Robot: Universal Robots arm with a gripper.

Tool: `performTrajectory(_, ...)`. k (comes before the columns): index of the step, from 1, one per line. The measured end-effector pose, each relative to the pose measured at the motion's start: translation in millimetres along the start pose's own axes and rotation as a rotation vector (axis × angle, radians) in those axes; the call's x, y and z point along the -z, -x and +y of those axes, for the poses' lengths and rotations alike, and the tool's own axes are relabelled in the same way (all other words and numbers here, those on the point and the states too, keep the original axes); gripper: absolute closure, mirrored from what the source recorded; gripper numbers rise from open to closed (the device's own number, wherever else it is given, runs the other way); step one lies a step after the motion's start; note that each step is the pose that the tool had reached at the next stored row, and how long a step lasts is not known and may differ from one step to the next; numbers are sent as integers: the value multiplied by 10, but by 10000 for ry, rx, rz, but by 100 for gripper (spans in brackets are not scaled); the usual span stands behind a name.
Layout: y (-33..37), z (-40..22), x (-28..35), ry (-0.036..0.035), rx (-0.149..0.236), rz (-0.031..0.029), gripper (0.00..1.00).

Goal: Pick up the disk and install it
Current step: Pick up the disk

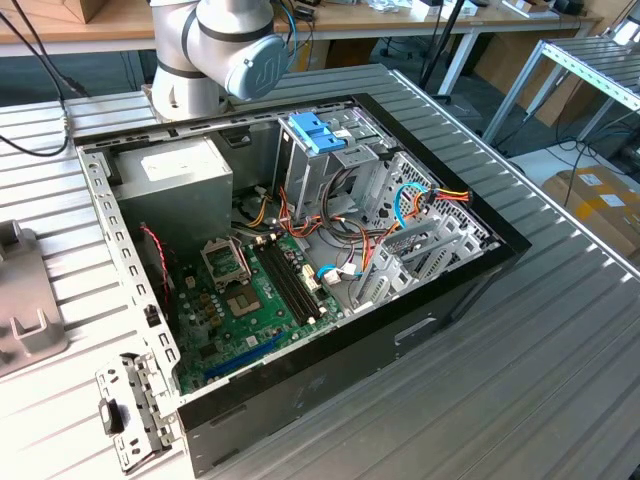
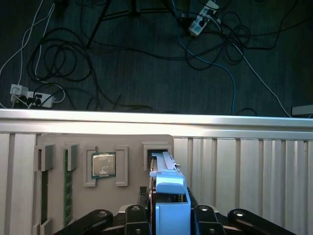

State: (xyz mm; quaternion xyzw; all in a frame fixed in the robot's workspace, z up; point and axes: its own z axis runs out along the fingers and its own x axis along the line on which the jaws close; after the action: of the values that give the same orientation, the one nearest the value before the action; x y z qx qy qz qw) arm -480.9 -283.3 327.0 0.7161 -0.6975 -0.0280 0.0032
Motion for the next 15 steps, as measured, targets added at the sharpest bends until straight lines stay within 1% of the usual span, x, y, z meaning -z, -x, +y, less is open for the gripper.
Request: performTrajectory(15, 2, 3, 69, 0, 1, -9, 63)
